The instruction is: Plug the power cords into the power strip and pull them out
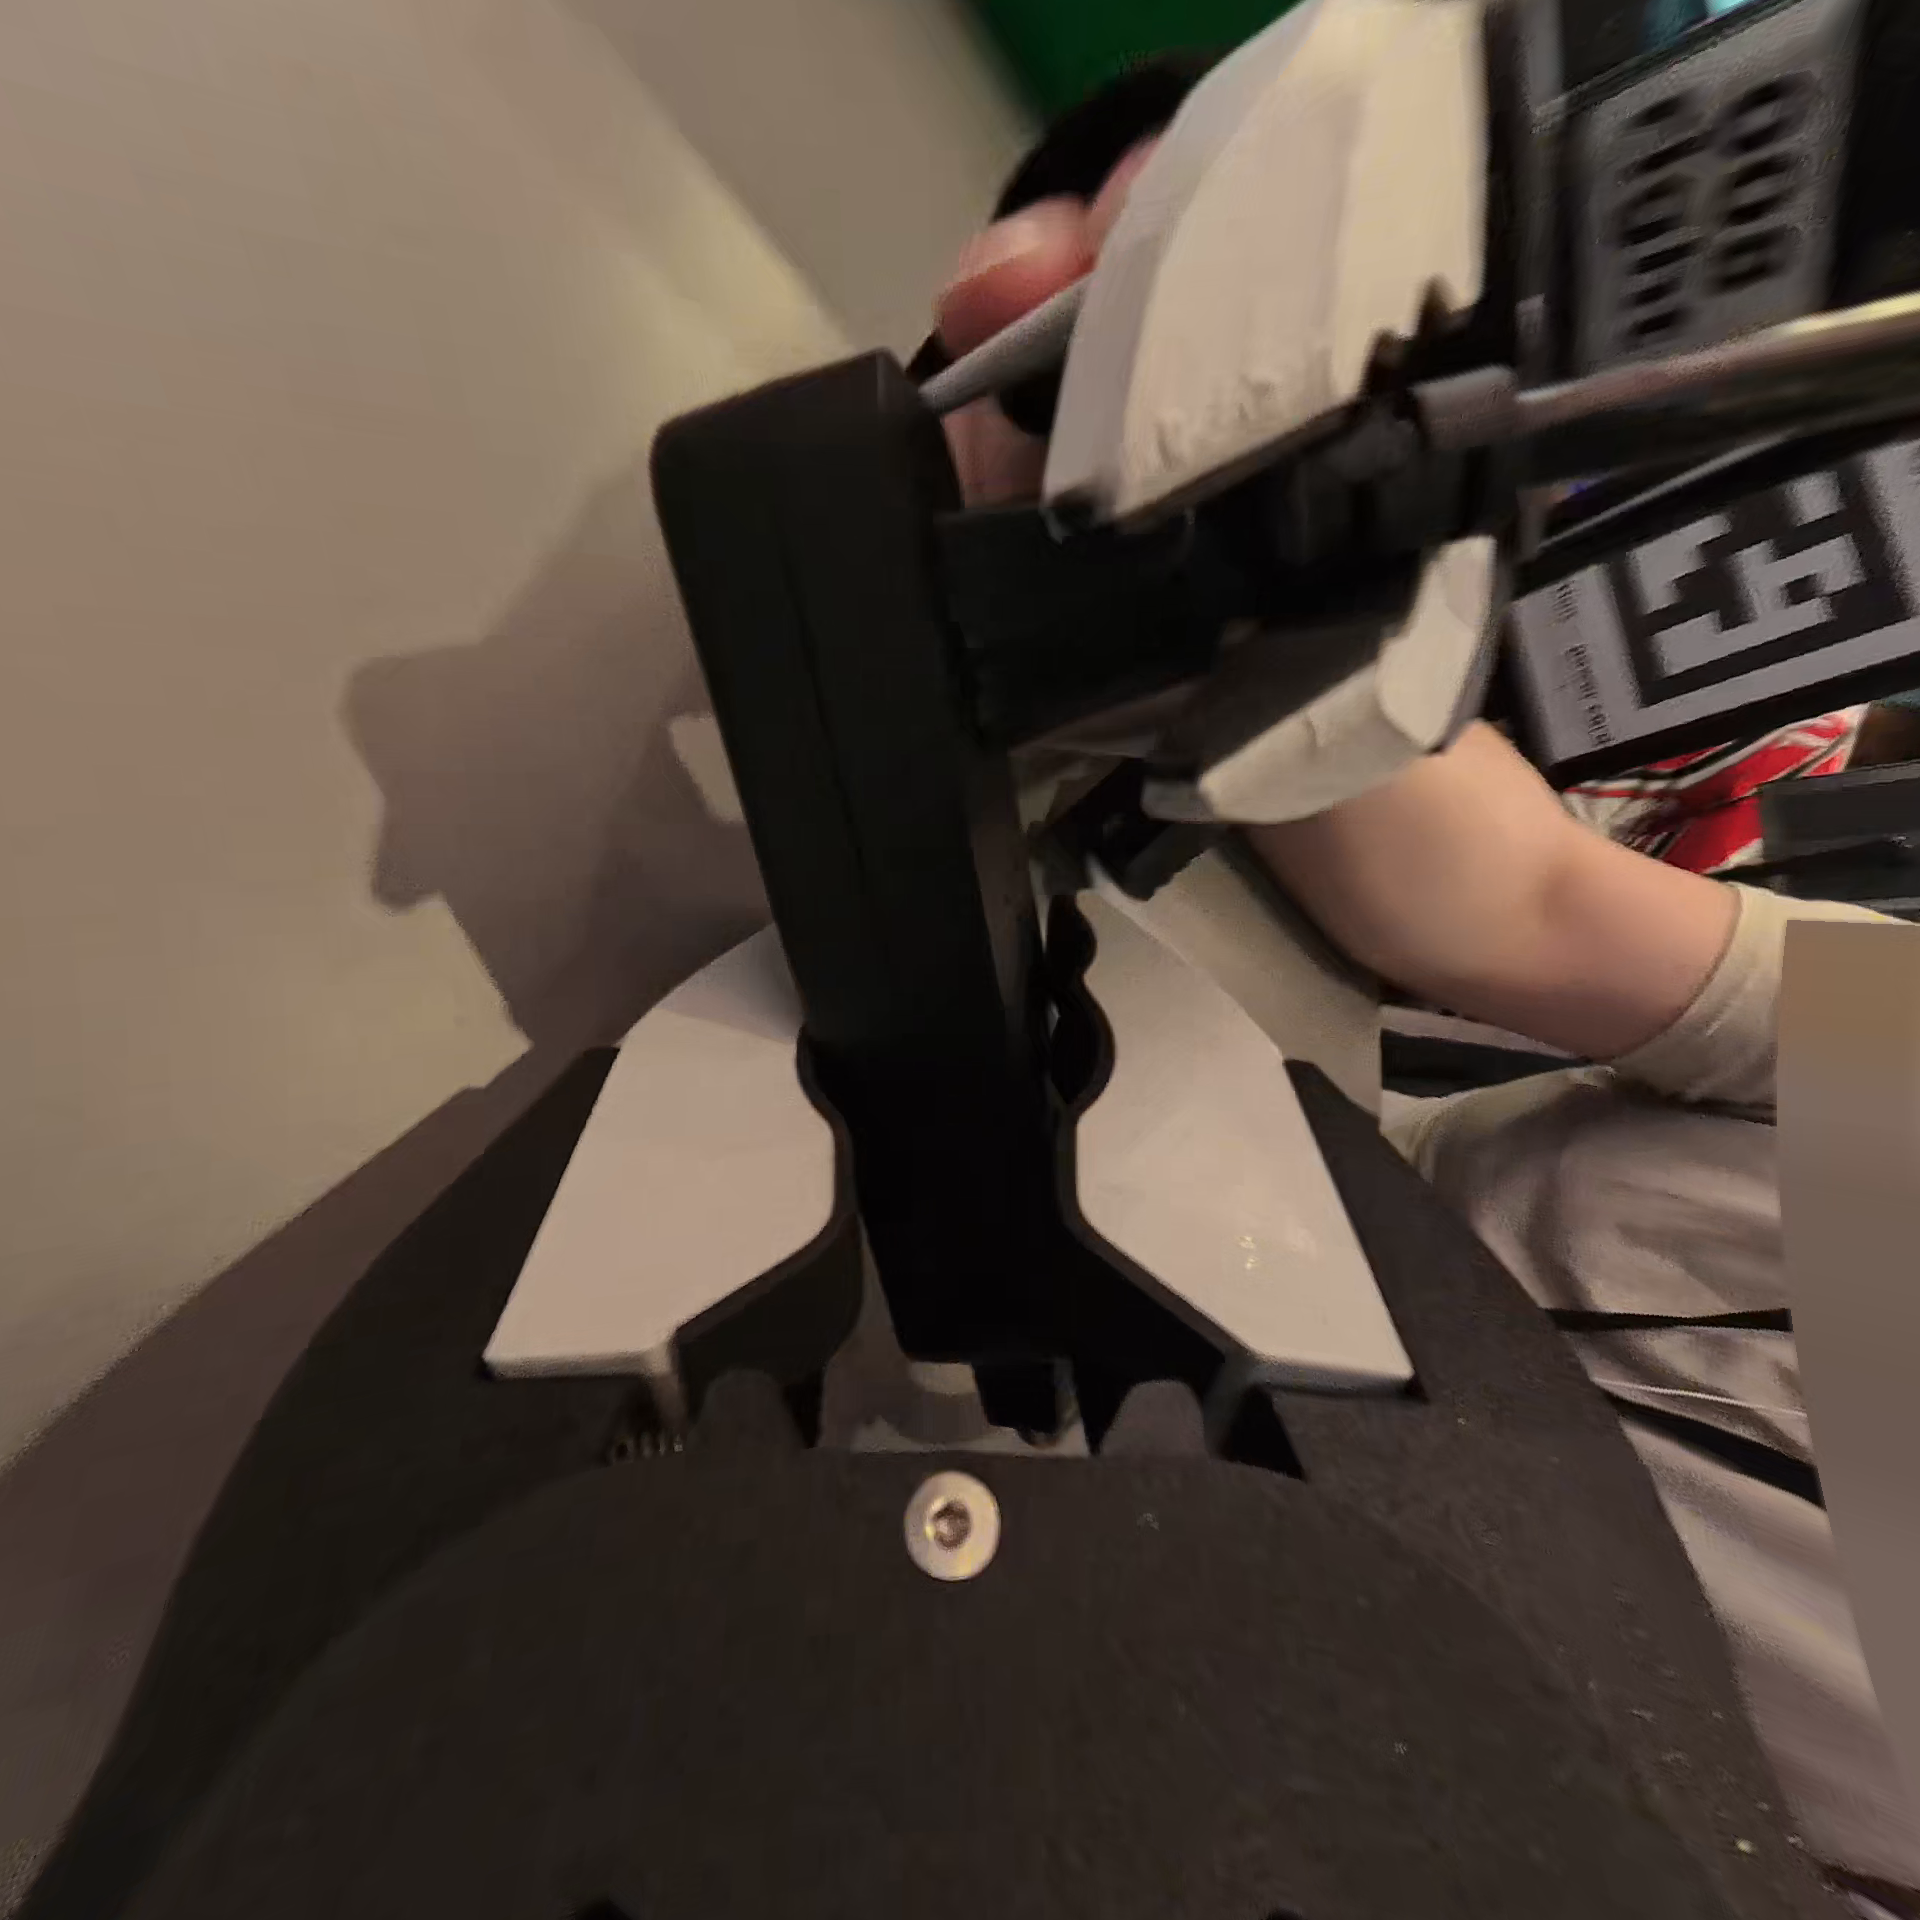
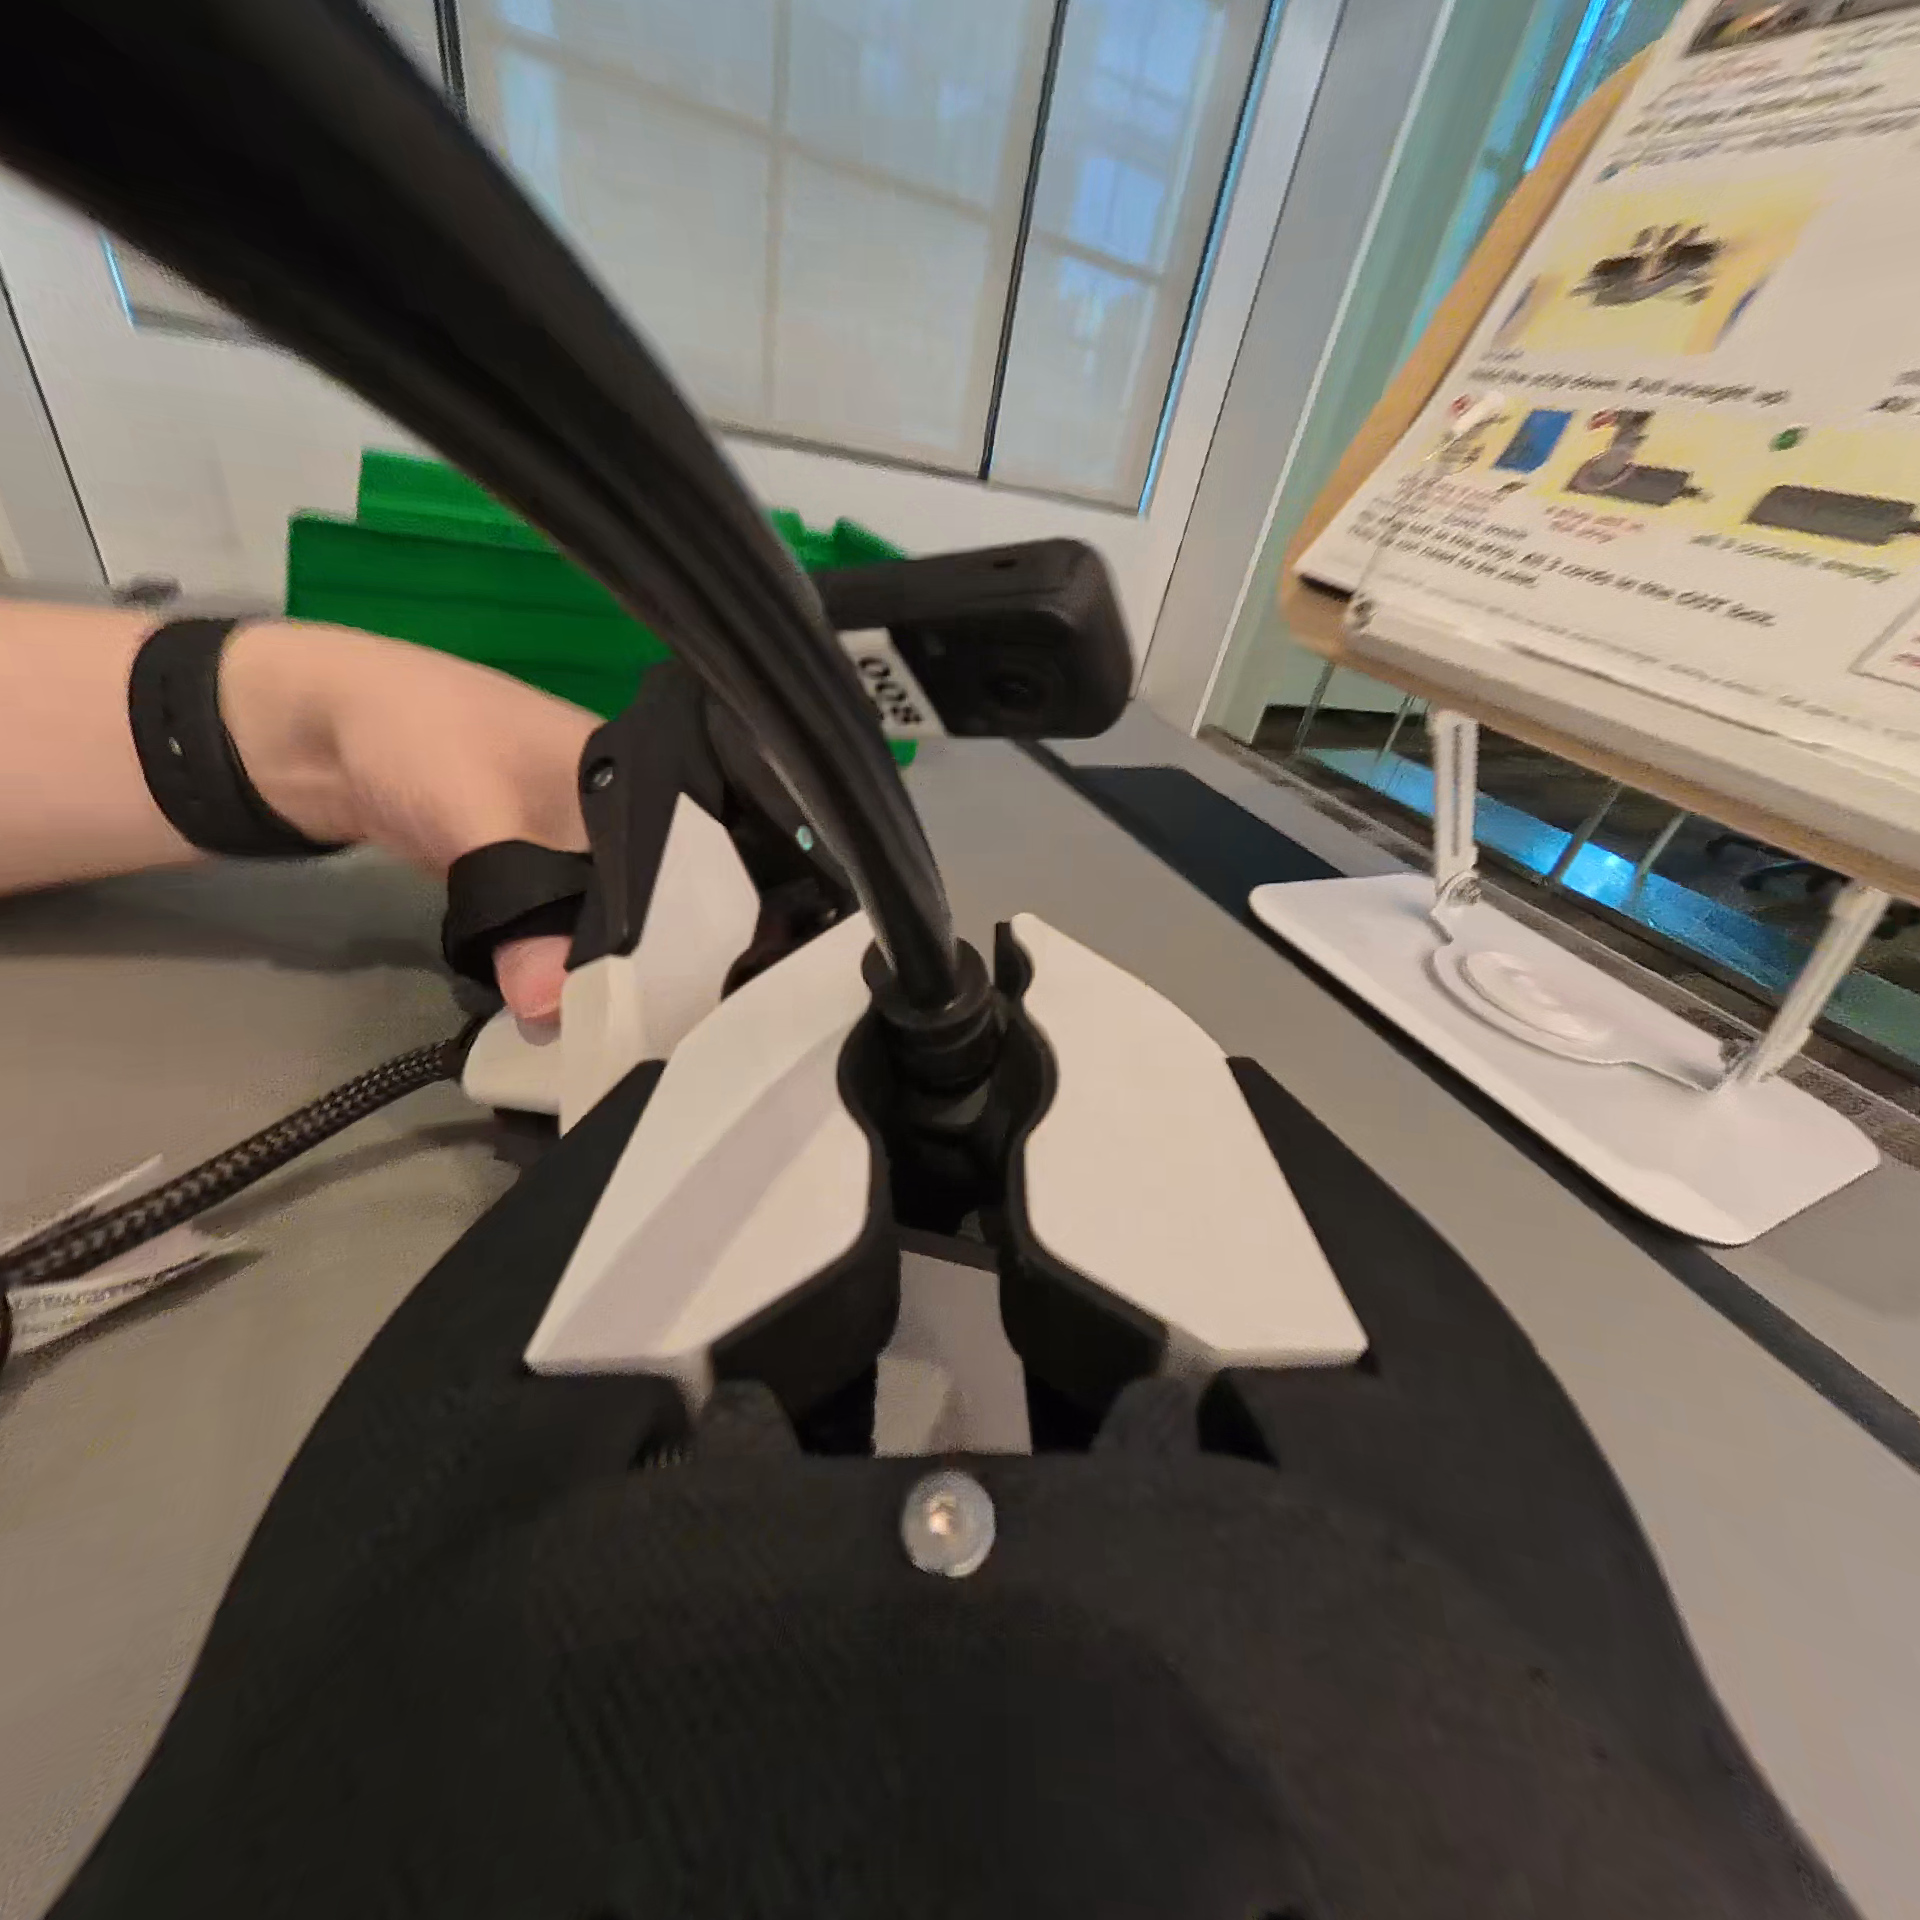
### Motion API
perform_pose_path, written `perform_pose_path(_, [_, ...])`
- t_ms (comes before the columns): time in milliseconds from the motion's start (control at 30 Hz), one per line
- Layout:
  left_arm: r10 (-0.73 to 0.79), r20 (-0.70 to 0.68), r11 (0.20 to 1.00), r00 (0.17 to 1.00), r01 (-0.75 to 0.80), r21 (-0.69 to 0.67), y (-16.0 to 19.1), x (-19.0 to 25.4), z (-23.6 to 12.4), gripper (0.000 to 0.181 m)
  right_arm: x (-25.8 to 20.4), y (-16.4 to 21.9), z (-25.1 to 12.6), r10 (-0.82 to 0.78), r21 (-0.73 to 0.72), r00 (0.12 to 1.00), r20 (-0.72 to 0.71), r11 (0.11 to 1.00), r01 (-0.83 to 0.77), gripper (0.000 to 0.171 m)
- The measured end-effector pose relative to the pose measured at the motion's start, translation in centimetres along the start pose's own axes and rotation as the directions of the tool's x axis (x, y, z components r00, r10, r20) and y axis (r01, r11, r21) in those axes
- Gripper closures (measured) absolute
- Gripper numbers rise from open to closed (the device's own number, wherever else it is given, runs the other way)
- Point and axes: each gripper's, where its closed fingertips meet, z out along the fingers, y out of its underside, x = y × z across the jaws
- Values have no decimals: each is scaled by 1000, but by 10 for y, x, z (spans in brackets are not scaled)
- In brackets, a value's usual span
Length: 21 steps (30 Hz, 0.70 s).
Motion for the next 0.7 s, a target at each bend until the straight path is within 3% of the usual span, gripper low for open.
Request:
perform_pose_path(100, [-26, 30, 1000, 999, 26, -3, -1, -6, -8, 146, 2, 7, 3, 22, -69, 1000, -17, 997, -23, 152])
perform_pose_path(233, [-67, 159, 998, 985, 66, 11, 2, -27, -32, 146, 18, 38, -10, 42, -282, 995, -93, 957, -67, 134])
perform_pose_path(367, [-106, 319, 994, 942, 107, 15, 5, -46, -53, 146, 82, 73, -63, -73, -517, 901, -427, 838, -177, 136])
perform_pose_path(467, [-48, 414, 998, 909, 56, -7, 2, -48, -60, 146, 115, 20, -105, -118, -397, 751, -649, 895, -202, 143])
perform_pose_path(567, [31, 504, 1000, 863, -25, -19, -8, -40, -68, 146, 114, -60, -137, -152, -278, 687, -711, 958, -75, 143])
perform_pose_path(600, [66, 537, 998, 841, -63, -24, -12, -35, -72, 146, 103, -84, -139, -171, -255, 707, -687, 967, -14, 143])
perform_pose_path(700, [156, 643, 984, 750, -173, -36, -27, -18, -89, 147, 40, -135, -112, -142, -169, 878, -457, 983, 71, 139])
